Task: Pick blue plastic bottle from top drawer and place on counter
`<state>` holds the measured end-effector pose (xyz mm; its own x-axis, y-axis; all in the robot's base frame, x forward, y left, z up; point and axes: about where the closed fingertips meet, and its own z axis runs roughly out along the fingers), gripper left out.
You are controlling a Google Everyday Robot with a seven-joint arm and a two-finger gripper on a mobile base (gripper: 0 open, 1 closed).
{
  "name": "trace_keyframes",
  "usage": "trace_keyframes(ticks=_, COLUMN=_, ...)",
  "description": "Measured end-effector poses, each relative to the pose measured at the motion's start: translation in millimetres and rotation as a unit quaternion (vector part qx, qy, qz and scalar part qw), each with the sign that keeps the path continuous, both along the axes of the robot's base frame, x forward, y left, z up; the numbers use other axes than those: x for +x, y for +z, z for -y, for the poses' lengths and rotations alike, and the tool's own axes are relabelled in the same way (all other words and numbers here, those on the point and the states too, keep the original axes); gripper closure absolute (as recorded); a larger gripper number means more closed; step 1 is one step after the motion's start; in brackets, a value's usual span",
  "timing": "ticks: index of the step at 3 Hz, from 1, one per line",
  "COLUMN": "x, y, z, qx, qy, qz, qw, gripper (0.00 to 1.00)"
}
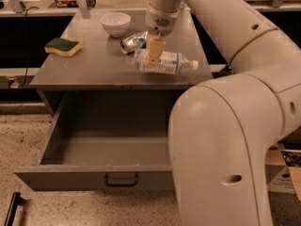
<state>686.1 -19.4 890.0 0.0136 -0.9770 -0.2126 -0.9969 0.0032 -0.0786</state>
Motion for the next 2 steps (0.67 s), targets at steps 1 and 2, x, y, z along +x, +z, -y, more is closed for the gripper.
trace_keyframes(ticks=1, x=11.8, y=12.5, z=12.3, qx=0.002, qy=-0.032, qz=0.014, qw=0.9994, gripper=0.81)
trace_keyframes(ticks=2, x=21.7, y=12.1, z=6.7, qx=0.01, qy=-0.033, qz=0.03, qw=0.999, gripper=0.59)
